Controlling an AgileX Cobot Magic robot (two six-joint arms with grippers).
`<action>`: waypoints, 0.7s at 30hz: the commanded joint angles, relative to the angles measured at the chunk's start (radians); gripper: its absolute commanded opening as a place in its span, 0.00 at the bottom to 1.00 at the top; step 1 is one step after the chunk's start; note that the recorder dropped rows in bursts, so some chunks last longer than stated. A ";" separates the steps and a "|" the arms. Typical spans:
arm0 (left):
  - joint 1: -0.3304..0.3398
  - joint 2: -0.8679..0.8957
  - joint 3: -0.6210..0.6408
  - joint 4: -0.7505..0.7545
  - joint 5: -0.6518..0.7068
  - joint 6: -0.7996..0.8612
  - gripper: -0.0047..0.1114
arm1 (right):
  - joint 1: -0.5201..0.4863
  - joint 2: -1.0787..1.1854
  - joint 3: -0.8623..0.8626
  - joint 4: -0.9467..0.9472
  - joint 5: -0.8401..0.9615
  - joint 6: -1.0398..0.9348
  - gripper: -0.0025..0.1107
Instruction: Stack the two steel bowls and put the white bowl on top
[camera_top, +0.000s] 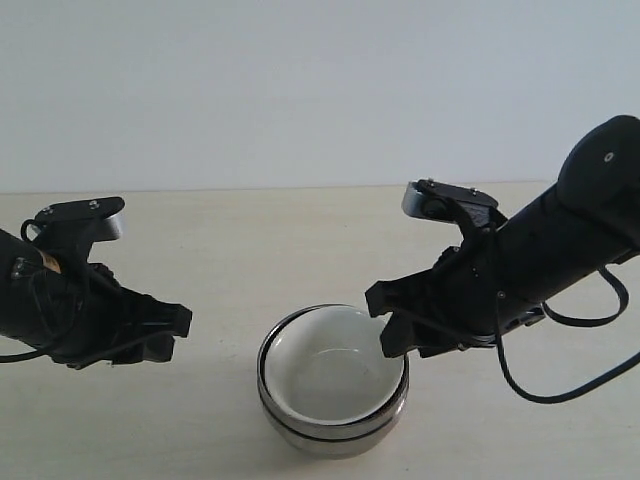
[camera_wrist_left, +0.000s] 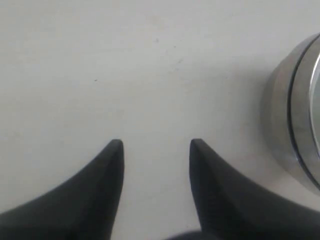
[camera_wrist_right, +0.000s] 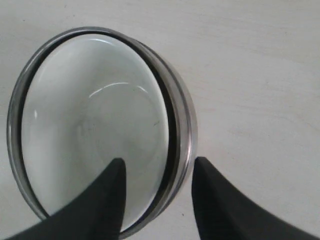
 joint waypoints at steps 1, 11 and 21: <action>-0.006 0.002 -0.005 -0.009 -0.004 0.007 0.39 | 0.002 -0.016 0.002 0.000 0.005 -0.005 0.36; -0.006 0.002 -0.005 -0.009 0.002 0.011 0.39 | 0.002 -0.016 0.002 0.000 -0.003 -0.008 0.14; -0.006 0.002 -0.005 -0.009 0.004 0.012 0.39 | 0.002 -0.016 0.002 0.000 0.005 -0.019 0.02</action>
